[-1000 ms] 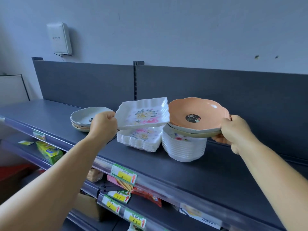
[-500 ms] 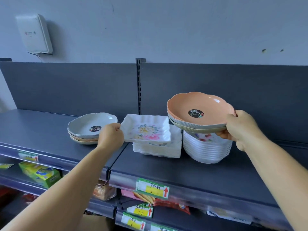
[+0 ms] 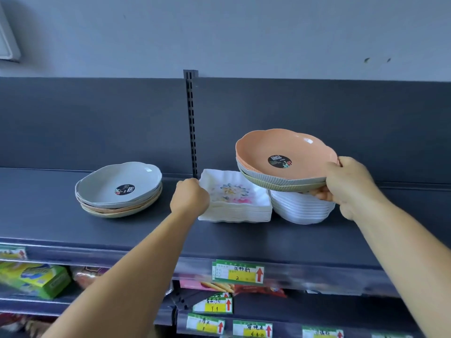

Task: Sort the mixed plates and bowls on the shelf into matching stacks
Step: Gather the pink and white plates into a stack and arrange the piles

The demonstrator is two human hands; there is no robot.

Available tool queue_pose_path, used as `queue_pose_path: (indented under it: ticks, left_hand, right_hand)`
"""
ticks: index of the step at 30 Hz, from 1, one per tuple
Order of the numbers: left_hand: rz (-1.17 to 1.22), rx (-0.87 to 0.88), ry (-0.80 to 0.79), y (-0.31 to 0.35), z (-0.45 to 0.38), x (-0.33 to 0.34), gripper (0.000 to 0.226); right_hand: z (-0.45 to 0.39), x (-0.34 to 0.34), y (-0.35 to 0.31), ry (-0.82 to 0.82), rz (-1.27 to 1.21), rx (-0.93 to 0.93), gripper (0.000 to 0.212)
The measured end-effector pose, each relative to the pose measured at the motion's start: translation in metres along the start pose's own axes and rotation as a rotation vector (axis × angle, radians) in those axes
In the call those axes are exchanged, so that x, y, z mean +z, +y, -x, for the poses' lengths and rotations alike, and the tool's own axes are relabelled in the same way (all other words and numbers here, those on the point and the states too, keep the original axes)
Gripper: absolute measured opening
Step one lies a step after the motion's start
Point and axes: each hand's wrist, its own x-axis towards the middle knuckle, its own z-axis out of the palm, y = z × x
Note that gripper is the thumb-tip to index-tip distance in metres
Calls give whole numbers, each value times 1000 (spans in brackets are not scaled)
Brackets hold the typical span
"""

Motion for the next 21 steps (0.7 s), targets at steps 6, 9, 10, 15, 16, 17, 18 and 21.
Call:
queue_pose_path:
  ticks: [6,9,10,15,16,17,18,21]
  left_hand:
    - [-14,31,30,-13,-1,10,24]
    - [172,90,118,-1,3,-2,32]
    - [289,106,121,5,6,-7,35]
    - [611,146,39,24,24,-31,65]
    - [602,133,60,25,26,-37,61]
    - [580,115,89,25,26,-41,52]
    - [558,99,118,22,25,-45,44]
    - [536,41,177,8,22,-62,29]
  right_hand:
    - [-1,9,1,-52,9,-27,29]
    - [-2,19,-1,-108,-1,-37,30]
    - [-1,23,-3,-129,-7,-45,30]
    - [0,47,-12,-231,-19,-91,30]
    - [1,53,-14,-246,-13,-104,30]
    - [1,59,-15,-263,-6,-119,30]
    - [2,66,-17,-285,-4,-132,30]
    - [8,88,-20,-372,-8,-158,29]
